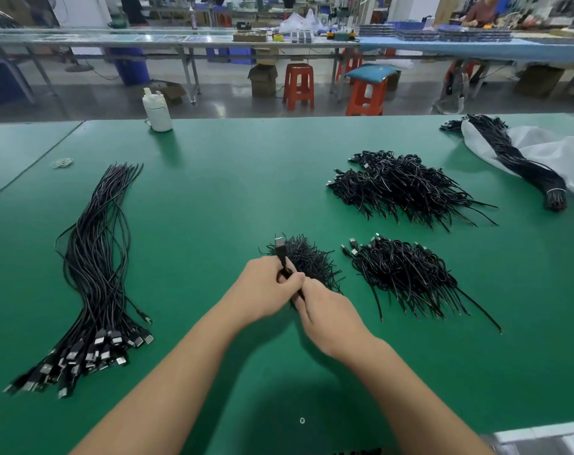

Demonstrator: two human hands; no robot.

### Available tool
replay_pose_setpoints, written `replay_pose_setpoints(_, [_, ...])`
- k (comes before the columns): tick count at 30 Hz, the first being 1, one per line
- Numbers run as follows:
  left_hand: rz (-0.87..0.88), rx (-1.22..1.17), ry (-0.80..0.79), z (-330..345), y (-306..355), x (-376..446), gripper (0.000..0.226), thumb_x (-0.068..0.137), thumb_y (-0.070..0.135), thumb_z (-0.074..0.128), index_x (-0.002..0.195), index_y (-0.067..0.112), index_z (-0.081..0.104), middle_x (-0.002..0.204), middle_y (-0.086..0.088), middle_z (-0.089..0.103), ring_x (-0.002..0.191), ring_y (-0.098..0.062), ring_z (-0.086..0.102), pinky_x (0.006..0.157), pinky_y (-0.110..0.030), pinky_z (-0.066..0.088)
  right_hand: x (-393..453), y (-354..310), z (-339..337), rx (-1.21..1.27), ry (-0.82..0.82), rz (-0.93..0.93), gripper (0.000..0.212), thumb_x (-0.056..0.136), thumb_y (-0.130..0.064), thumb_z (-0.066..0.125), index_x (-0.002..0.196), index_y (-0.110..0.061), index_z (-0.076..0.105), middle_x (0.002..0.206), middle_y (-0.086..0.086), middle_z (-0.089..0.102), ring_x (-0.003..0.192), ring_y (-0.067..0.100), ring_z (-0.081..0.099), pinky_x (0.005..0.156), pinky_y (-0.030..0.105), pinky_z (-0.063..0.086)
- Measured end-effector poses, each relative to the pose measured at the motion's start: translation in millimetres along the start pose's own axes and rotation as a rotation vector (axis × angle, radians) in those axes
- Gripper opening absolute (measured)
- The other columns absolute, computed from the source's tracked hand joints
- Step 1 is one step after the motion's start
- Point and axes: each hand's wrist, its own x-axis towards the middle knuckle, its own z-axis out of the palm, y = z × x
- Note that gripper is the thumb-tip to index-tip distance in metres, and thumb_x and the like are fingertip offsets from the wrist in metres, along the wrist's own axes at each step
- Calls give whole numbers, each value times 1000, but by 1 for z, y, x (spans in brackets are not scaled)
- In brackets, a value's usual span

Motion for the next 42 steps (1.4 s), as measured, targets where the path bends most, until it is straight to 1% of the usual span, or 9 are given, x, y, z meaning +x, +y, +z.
replay_pose_setpoints(3, [7,33,-3,-1,2,5,19,89,29,60,70,27,58,59,11,57,53,4,50,49,-13,32,4,-2,-5,212,-51,50,23,101,-27,48,120,-16,51,110,4,59,90,28,64,78,42,51])
replay_pose_setpoints(7, [48,66,0,-4,7,12,14,92,31,58,80,26,60,69,10,58,63,1,50,52,-13,32,3,-8,-10,589,-134,159,31,103,-30,39,134,-29,44,119,-4,60,56,19,66,65,36,56])
replay_pose_setpoints(12, [40,3,22,-1,11,17,18,93,33,60,87,18,66,70,7,62,63,-3,52,54,-16,33,2,-3,-6,259,29,76,25,106,-29,30,107,-12,48,104,10,62,92,32,58,83,46,47])
replay_pose_setpoints(15, [54,-130,25,9,13,15,17,94,35,61,87,20,66,57,13,59,53,3,50,51,-13,33,3,7,-3,386,80,109,28,106,-28,30,107,-12,54,102,7,66,93,29,60,82,43,47])
replay_pose_setpoints(18, [22,-273,-56,21,5,12,12,95,33,62,101,23,60,71,6,63,51,1,48,55,-20,38,4,26,7,512,125,247,32,107,-27,32,102,-5,54,97,8,65,90,29,58,85,43,47])
replay_pose_setpoints(21, [50,-49,-115,37,-15,7,16,96,32,59,110,23,61,82,7,64,72,-8,58,68,-19,45,-2,53,20,563,177,408,33,107,-28,31,93,-7,53,87,2,55,82,21,49,79,39,41])
replay_pose_setpoints(25, [112,207,-189,62,-41,-1,15,97,37,56,109,28,60,101,8,57,92,-14,57,88,-36,51,-12,81,35,554,198,551,39,107,-30,29,93,-1,51,88,10,55,85,25,50,84,41,42])
replay_pose_setpoints(31, [121,232,-165,88,-56,-4,13,94,47,57,100,36,57,92,14,46,84,-10,53,75,-29,46,-9,89,39,645,200,546,39,106,-33,31,79,-10,46,77,3,50,73,18,45,68,32,37])
replay_pose_setpoints(42, [160,295,81,117,-64,-25,18,104,34,40,96,22,51,90,11,39,70,-12,44,63,-24,33,-11,94,42,703,136,505,37,105,-37,31,80,-13,42,74,4,41,66,20,38,65,38,35])
